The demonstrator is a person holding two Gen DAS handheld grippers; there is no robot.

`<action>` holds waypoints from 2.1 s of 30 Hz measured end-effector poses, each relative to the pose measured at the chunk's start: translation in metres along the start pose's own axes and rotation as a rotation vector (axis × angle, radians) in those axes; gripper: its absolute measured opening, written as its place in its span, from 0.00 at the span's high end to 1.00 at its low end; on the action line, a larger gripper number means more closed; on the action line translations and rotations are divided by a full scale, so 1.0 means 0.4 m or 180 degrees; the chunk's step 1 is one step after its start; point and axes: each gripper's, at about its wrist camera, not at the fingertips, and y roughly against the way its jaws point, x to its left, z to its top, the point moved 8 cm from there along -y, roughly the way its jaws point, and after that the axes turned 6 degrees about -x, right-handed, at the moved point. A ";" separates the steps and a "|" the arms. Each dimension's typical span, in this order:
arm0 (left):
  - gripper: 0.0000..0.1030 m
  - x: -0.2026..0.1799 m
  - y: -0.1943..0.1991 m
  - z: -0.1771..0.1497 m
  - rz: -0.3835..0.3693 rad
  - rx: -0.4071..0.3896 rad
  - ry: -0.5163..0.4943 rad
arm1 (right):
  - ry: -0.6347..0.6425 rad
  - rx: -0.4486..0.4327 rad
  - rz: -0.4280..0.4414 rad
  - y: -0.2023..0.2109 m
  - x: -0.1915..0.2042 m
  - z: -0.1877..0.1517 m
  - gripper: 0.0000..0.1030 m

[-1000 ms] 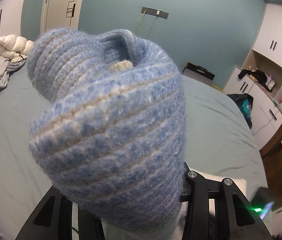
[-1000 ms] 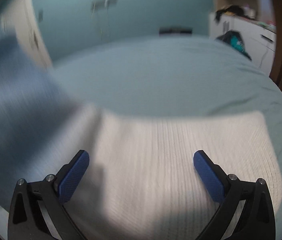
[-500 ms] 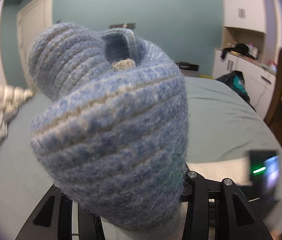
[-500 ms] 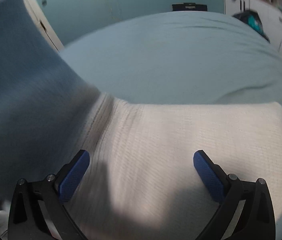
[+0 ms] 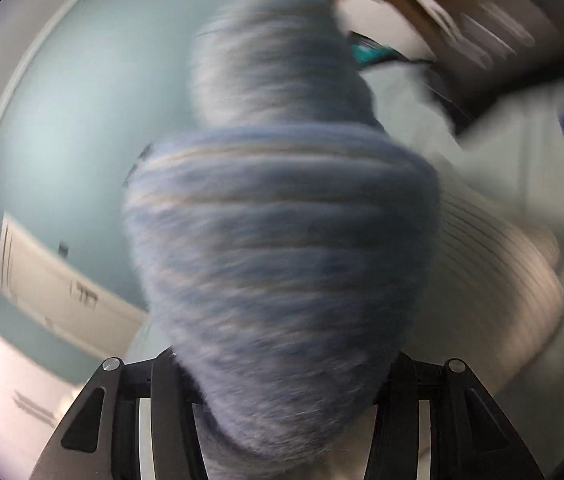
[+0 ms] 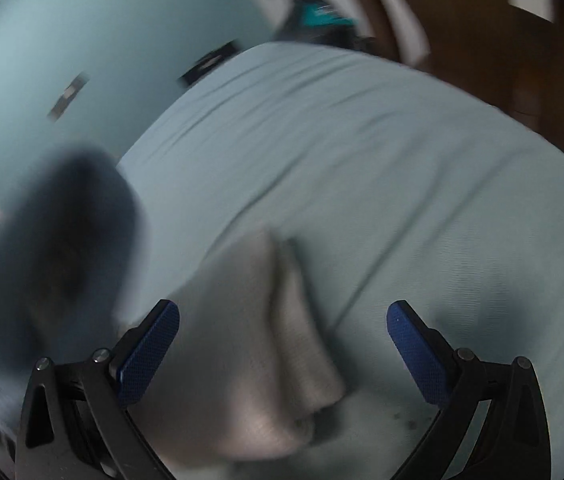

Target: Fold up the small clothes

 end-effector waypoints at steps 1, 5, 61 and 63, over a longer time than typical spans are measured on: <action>0.54 -0.046 -0.009 -0.007 -0.0021 0.0070 -0.0205 | -0.0037 -0.0044 -0.0124 0.008 -0.005 -0.016 0.01; 0.43 -0.123 -0.022 -0.017 0.0213 0.0116 -0.0642 | -0.0466 -0.0244 -0.0058 0.066 -0.087 -0.009 0.01; 0.00 0.192 -0.202 -0.470 -0.1968 0.1248 0.4356 | -0.1349 0.0745 0.1759 0.112 0.211 -0.181 0.02; 0.00 0.191 -0.199 -0.482 -0.1946 0.1207 0.4314 | -0.1253 0.0541 0.1668 0.094 0.233 -0.137 0.02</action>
